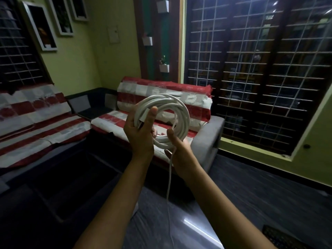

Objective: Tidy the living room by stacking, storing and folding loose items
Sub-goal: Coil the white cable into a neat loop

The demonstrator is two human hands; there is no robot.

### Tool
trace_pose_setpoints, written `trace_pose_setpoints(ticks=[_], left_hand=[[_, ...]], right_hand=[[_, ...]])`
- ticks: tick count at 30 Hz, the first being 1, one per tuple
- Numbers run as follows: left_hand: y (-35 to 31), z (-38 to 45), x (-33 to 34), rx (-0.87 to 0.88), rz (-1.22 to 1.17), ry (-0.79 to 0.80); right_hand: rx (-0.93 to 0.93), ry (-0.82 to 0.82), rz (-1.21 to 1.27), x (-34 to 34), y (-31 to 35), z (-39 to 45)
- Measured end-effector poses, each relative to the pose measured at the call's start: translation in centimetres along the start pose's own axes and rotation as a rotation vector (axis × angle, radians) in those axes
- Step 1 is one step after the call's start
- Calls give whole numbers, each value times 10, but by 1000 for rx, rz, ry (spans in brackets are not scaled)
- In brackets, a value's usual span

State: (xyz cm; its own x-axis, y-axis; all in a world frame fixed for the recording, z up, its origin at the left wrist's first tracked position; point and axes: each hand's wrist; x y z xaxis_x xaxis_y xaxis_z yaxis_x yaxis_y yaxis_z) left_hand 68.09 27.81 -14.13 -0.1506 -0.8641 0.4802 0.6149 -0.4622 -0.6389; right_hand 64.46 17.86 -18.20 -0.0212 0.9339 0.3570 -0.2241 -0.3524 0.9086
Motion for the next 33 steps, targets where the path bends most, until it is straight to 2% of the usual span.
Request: trace_pose_setpoints(ticks=[2, 6, 9, 11, 13, 15, 19, 21, 24, 26, 30, 33], left_hand=[[1, -3, 0, -11, 5, -12], [8, -23, 6, -101, 52, -151], [12, -34, 5, -174, 59, -190], [15, -33, -6, -242, 99, -88], [13, -27, -28, -339, 156, 87], [3, -14, -49, -357, 270, 214], [-32, 16, -44, -12, 854, 361], [-35, 23, -24, -3, 1101, 556], [-10, 18, -13, -278, 1271, 874], [9, 10, -20, -379, 1279, 909], [21, 8, -19, -353, 1353, 977], [10, 16, -13, -310, 1423, 1079]], right_hand=[[-30, 31, 51, 0, 1, -3], [-86, -202, 254, 10, -2, -1], [-124, -340, 66, 8, -8, 5], [-195, -357, -110, 3, -4, 10], [-252, -287, -288, -8, 10, 16], [-266, -134, -497, -20, 32, 22], [-173, 223, -1279, -22, 62, 37], [-180, 397, -1512, -10, 60, 39], [-247, 596, -1569, -3, 50, 39], [-196, 628, -1589, -9, 41, 38], [-111, 533, -1574, -27, 15, 38], [29, 467, -1429, -37, 12, 37]])
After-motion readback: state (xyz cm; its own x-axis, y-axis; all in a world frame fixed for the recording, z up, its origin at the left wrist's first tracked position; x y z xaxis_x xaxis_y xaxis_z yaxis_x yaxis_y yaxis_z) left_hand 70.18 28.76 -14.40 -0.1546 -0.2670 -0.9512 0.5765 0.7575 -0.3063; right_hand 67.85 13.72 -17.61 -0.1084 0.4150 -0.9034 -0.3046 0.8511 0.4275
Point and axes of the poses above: each hand's wrist, its own z-axis towards the middle knuckle, its own x-axis out of the palm, y = z × x
